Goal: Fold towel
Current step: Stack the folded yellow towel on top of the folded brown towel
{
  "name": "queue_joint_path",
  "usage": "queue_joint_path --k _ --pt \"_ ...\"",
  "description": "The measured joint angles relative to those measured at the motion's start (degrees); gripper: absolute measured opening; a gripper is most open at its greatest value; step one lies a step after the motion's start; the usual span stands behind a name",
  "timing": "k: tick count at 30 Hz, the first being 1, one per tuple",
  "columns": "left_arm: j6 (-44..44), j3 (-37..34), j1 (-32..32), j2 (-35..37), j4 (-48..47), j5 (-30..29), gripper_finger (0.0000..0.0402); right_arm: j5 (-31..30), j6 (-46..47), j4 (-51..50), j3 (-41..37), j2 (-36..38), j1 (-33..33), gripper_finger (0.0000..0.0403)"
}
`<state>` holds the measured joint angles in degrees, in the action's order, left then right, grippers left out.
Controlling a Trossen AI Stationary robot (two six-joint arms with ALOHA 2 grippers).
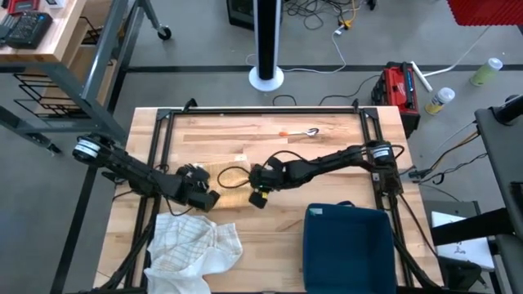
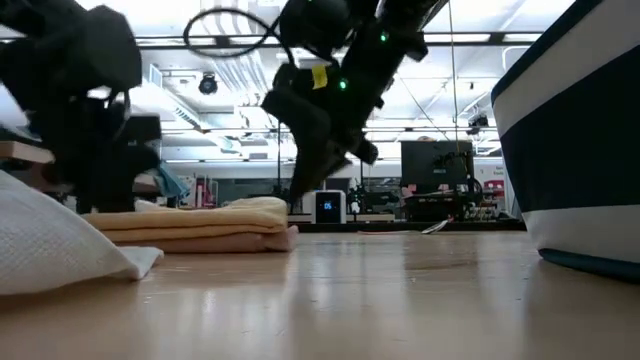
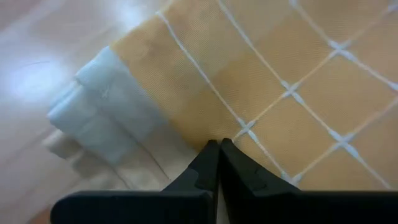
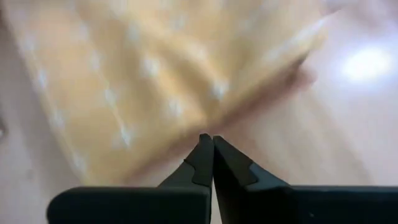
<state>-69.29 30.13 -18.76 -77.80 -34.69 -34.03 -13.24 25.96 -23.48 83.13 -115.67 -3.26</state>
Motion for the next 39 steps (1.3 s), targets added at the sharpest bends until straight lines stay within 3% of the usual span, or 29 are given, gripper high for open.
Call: queue_joint_path --k 7,15,19,28,37,39 --pt "9.8 1.9 0.1 0.9 7.0 -3.6 0.0003 -2.8 -3.4 7.7 0.2 1.1 2.0 0.0000" --pt "17.2 0.0 0.0 -1.3 9.1 -0.2 0.0003 -1.2 -4.1 10.3 0.0 -2.6 6.4 0.0000" --pt "16.3 -1.3 -0.2 -2.4 11.2 0.5 0.0002 1.2 -3.8 13.7 0.0 -5.8 6.7 0.0000" --pt "6.0 -2.3 -0.3 -1.7 4.7 0.7 0.0001 -5.1 -2.9 8.1 0.0 -5.7 6.6 0.0000" --pt "6.2 2.1 -1.0 1.9 2.9 3.3 0.0002 -4.5 -4.9 8.1 0.9 -1.7 3.3 0.0000" --pt "8.0 3.2 -1.1 2.0 2.9 3.1 0.0002 -2.1 -5.5 8.6 1.2 -1.0 2.5 0.0000"
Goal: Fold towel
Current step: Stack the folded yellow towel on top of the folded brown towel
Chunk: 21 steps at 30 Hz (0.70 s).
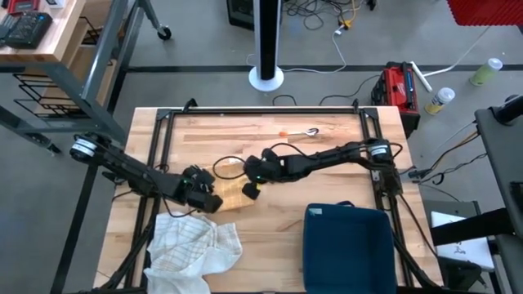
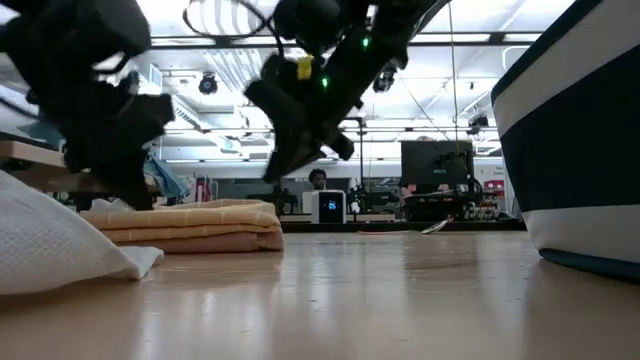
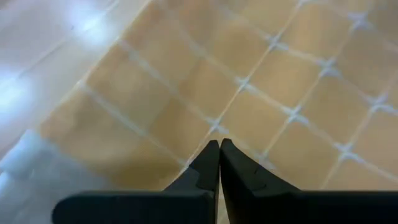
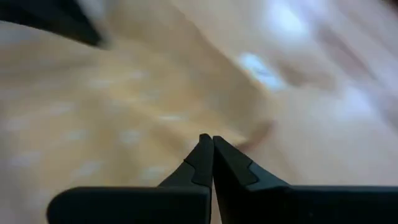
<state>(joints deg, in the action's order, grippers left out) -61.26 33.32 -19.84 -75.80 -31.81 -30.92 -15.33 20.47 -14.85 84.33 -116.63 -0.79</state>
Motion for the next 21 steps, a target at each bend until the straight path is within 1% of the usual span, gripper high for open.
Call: queue_joint_path --k 4,6,8,10,13,16,17,19,21 --pt "8.8 3.3 0.0 0.0 2.5 -1.9 0.0001 7.8 0.5 0.3 -0.1 0.2 -1.3 0.0000" --pt "15.3 4.2 0.3 -0.2 3.4 -4.9 0.0003 8.3 0.5 0.6 -0.1 -0.3 -2.0 0.0000" --pt "22.1 4.7 1.4 -0.7 7.6 -8.4 0.0002 8.3 0.5 0.3 -0.1 -0.8 -2.6 0.0000" --pt "28.6 4.2 3.3 -0.6 9.8 -9.7 0.0001 8.2 0.9 1.0 -0.1 -1.5 -3.0 0.0000" --pt "37.0 2.6 7.0 -0.9 17.5 -7.6 0.0001 8.3 1.0 2.0 -0.1 -3.0 -3.2 0.0000" --pt "42.9 0.5 10.5 -1.3 23.9 -3.9 0.0001 8.3 1.0 1.5 -0.3 -3.5 -3.2 0.0000" --pt "44.0 -0.3 11.5 -1.6 26.2 -2.9 0.0001 8.3 1.0 2.1 -0.2 -4.0 -3.2 0.0000" --pt "44.4 -2.1 13.1 -2.0 27.6 -2.5 0.0001 9.1 1.0 1.2 -0.2 -4.3 -3.2 0.0000" --pt "43.7 -3.3 14.8 -3.2 28.6 -2.5 0.0001 12.1 0.9 1.2 -0.3 -4.5 -3.2 0.0000"
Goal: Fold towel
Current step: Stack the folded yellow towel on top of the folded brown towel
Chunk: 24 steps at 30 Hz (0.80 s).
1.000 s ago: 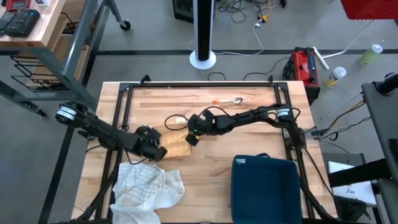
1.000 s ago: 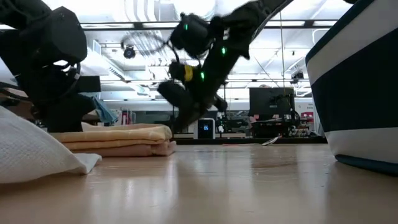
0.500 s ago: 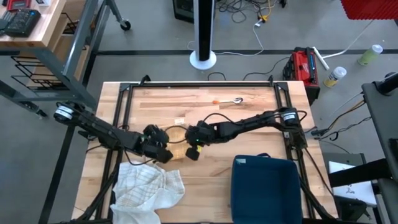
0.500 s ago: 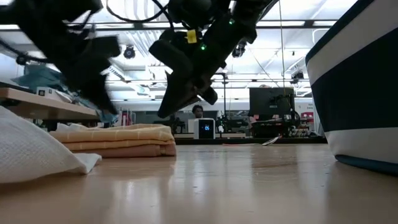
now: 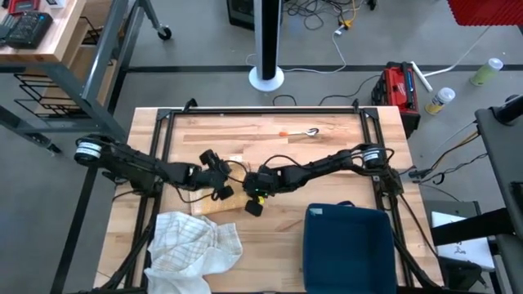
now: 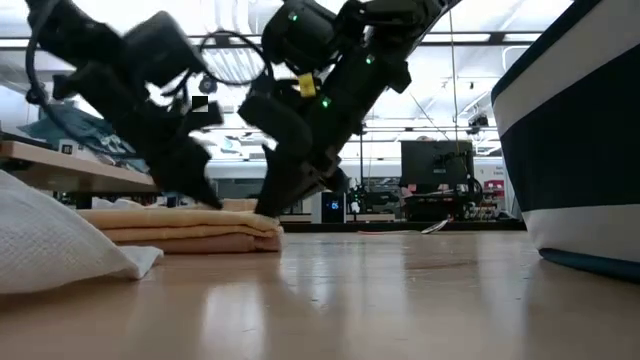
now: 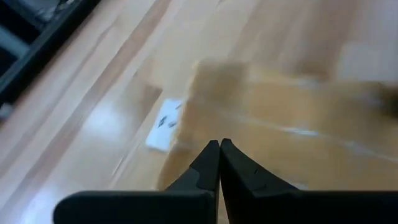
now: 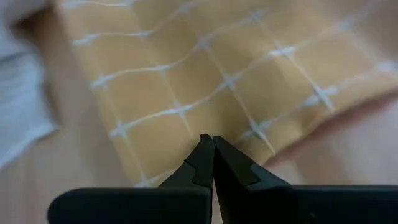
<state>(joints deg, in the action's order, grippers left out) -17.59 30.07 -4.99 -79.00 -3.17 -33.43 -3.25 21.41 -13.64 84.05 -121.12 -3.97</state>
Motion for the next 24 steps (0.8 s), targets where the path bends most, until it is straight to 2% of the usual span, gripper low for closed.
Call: queue_joint_path --k 8,13,16,20,24 --pt "-7.8 -4.5 2.9 -2.4 0.2 0.1 0.0000 6.0 -1.6 0.3 0.1 -0.4 0.2 0.0000" --pt "-9.4 -4.6 3.0 0.1 -3.5 -1.6 0.0000 9.7 -2.0 0.0 0.2 -0.4 0.1 0.0000" --pt "-8.6 -3.9 2.8 2.1 -3.6 -1.3 0.0000 9.5 -1.6 0.0 0.9 -0.4 0.1 0.0000" --pt "-8.4 -2.5 1.7 4.8 -3.6 3.1 0.0000 9.0 -0.4 0.2 2.4 -0.2 0.0 0.0000" --pt "-5.4 -2.5 0.2 6.0 0.8 5.6 0.0000 3.0 -0.4 0.6 3.7 -0.1 -0.5 0.0000"
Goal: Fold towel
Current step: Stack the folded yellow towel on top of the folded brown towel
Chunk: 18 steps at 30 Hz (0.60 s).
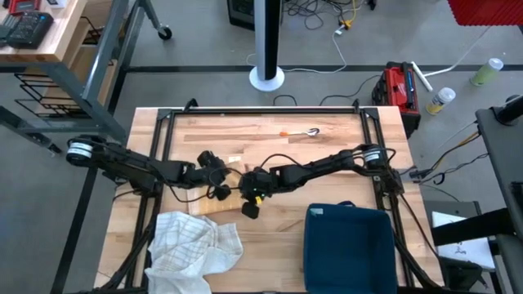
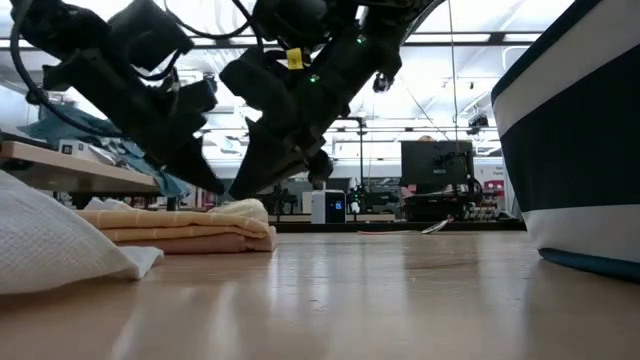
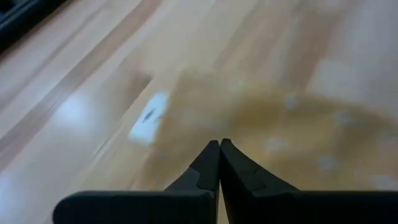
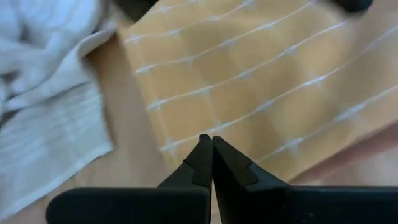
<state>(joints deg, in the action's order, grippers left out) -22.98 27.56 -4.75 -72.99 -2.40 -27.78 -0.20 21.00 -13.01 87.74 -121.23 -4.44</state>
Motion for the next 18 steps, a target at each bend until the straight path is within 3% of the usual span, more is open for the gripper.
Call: queue_joint_path --k 4,9,18 --pt "5.1 -0.5 -0.1 -1.4 7.0 0.3 0.0000 -3.7 -0.1 -0.1 0.0 0.0 -0.1 0.0000" --pt "12.4 -0.5 0.7 -5.6 17.4 1.9 0.0000 -3.9 -0.1 -0.5 -0.2 -0.7 -0.1 0.0000" --pt "13.6 -0.4 5.8 -13.9 18.9 2.1 0.0000 1.2 -0.1 -0.6 -0.2 -3.1 0.0 0.0000"
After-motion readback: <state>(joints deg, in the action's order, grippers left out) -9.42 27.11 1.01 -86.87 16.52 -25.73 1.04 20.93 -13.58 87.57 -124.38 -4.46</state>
